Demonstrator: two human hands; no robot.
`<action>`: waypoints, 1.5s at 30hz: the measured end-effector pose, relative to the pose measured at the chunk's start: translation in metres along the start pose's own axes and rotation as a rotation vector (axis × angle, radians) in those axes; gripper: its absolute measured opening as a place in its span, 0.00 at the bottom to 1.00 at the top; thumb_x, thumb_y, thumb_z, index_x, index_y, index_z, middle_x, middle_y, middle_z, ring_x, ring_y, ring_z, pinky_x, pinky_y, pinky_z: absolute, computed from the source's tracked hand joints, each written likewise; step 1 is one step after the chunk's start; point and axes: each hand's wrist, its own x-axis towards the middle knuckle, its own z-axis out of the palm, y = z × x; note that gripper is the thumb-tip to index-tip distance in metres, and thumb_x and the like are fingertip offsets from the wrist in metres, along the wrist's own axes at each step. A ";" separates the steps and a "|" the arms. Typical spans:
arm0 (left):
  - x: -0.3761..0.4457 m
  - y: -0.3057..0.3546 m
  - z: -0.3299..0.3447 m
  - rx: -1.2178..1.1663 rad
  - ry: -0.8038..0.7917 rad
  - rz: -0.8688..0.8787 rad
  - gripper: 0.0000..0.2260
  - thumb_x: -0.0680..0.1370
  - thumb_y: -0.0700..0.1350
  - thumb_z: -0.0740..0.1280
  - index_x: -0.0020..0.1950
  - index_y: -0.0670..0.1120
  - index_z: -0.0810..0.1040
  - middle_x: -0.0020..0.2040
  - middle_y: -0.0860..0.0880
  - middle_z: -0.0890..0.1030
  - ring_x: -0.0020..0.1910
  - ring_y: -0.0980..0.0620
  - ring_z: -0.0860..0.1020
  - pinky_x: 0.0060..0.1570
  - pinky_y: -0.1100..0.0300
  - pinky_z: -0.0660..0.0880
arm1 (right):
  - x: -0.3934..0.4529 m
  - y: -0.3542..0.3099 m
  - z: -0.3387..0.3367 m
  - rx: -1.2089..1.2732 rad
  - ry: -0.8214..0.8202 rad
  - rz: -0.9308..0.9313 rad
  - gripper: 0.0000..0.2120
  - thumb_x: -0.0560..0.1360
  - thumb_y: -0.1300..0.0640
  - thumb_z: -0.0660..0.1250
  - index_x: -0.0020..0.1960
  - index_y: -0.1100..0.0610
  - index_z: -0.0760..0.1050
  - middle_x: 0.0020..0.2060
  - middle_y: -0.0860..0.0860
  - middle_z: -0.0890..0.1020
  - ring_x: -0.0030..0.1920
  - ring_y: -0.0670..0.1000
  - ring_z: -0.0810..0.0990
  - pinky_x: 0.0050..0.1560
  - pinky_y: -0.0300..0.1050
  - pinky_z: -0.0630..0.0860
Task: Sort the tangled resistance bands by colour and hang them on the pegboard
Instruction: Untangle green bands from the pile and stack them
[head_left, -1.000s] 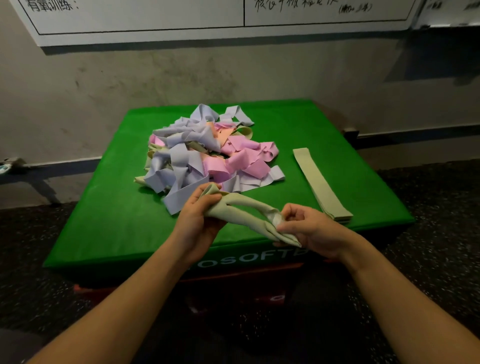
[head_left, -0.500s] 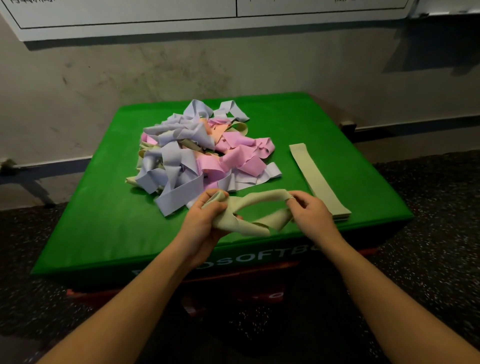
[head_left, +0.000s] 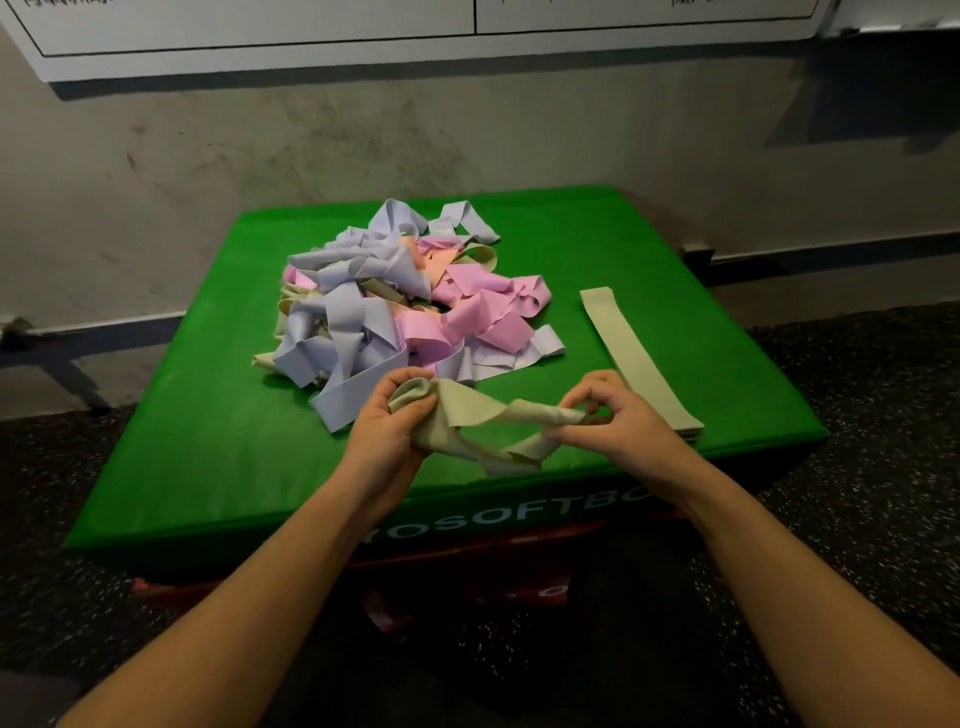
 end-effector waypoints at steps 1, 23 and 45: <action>0.001 0.001 -0.001 -0.003 0.001 0.000 0.11 0.80 0.32 0.62 0.50 0.48 0.76 0.48 0.46 0.79 0.43 0.51 0.78 0.34 0.57 0.78 | 0.000 0.000 0.000 -0.017 0.020 -0.006 0.09 0.68 0.56 0.78 0.42 0.54 0.78 0.49 0.47 0.71 0.45 0.45 0.72 0.48 0.41 0.73; 0.010 -0.020 0.001 0.364 -0.112 -0.040 0.18 0.77 0.32 0.65 0.40 0.55 0.83 0.52 0.46 0.80 0.47 0.47 0.76 0.44 0.54 0.74 | 0.001 -0.028 0.005 0.933 -0.303 0.023 0.22 0.59 0.51 0.71 0.49 0.58 0.71 0.40 0.52 0.73 0.38 0.49 0.68 0.41 0.48 0.66; 0.004 0.002 0.033 0.598 -0.311 0.140 0.08 0.81 0.48 0.66 0.58 0.47 0.79 0.47 0.50 0.83 0.47 0.56 0.80 0.52 0.55 0.77 | 0.017 -0.046 0.009 0.230 -0.189 -0.087 0.20 0.70 0.68 0.74 0.56 0.52 0.74 0.53 0.55 0.78 0.46 0.47 0.80 0.45 0.40 0.78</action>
